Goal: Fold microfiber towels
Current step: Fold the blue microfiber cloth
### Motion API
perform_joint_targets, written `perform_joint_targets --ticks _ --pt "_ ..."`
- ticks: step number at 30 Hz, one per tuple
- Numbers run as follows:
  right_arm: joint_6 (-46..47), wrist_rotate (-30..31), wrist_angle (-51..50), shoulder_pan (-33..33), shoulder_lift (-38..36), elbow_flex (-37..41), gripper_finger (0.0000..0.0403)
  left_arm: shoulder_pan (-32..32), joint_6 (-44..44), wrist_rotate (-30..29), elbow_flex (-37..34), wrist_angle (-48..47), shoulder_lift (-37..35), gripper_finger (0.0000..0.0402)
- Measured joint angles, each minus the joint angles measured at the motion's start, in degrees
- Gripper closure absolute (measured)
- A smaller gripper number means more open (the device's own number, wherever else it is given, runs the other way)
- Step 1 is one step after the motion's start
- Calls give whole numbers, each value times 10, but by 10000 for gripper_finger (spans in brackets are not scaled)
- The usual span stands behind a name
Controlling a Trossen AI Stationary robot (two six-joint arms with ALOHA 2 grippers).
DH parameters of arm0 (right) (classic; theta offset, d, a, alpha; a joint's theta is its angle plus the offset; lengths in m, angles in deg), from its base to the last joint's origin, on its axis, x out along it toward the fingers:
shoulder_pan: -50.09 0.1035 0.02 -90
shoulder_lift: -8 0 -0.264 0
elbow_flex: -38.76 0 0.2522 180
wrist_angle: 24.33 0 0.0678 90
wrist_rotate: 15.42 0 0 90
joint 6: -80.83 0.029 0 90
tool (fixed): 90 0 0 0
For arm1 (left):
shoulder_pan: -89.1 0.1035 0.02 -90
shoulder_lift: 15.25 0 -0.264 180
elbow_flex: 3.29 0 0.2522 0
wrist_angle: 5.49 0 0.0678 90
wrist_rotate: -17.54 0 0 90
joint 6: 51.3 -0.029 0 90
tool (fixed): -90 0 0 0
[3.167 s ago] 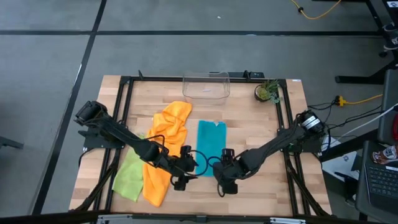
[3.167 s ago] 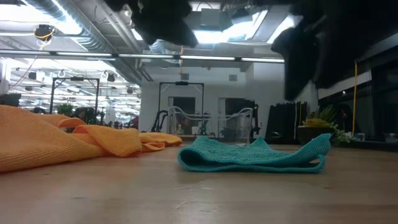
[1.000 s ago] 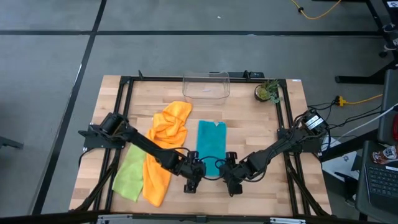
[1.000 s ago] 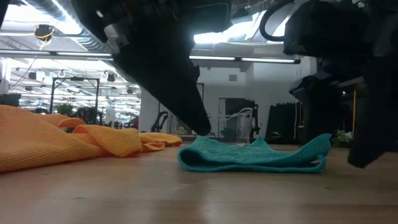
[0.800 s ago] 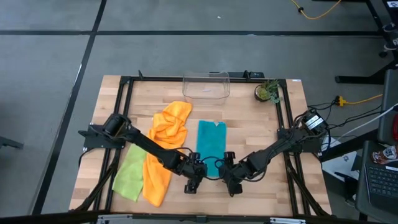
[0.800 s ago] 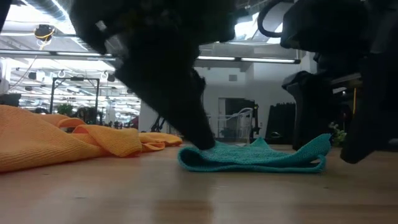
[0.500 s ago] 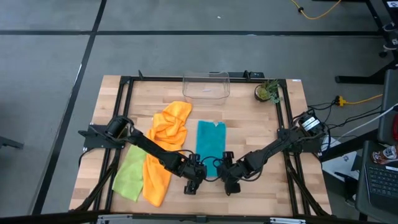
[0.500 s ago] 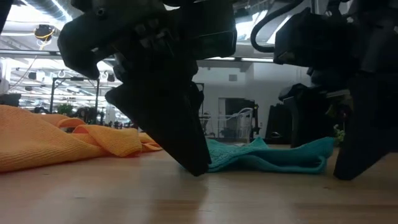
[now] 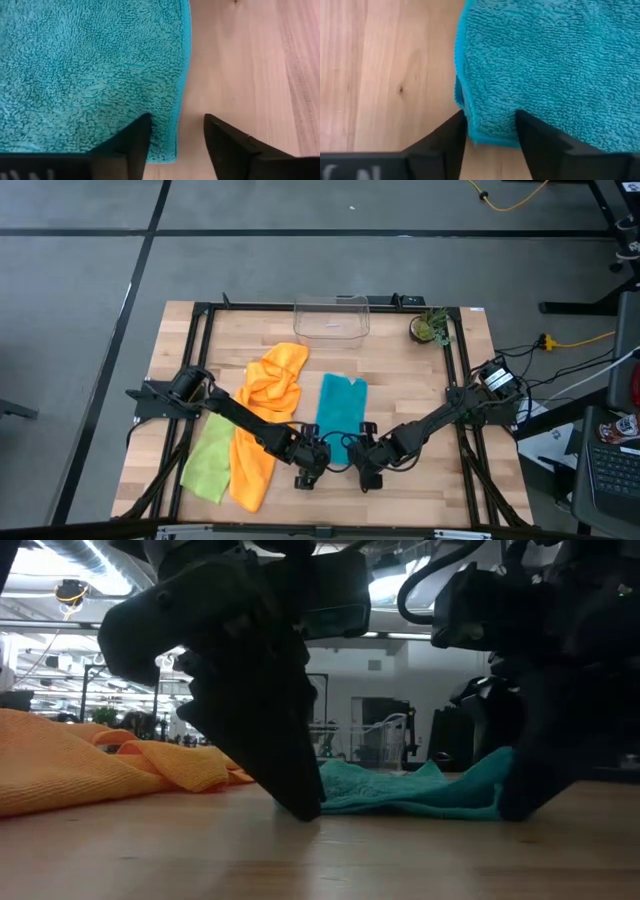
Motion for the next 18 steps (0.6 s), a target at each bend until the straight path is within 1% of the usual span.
perform_joint_targets --ticks 5,8,10,11,14,18 --pt "10 3 -2 1 0 0 277 -3 10 -27 0 1 1 296" --pt "29 6 -3 2 0 1 306 -2 27 -39 -1 0 2 342" --pt "46 7 -5 3 0 1 329 -2 31 -44 -1 -1 2 378" --pt "54 8 -5 4 0 1 343 -3 38 -45 -1 -1 2 389" --pt "76 3 -7 9 0 -2 387 -2 61 -48 -1 -1 2 397" --pt "106 -18 -14 18 -6 -17 390 -5 100 -35 0 -10 -8 401"
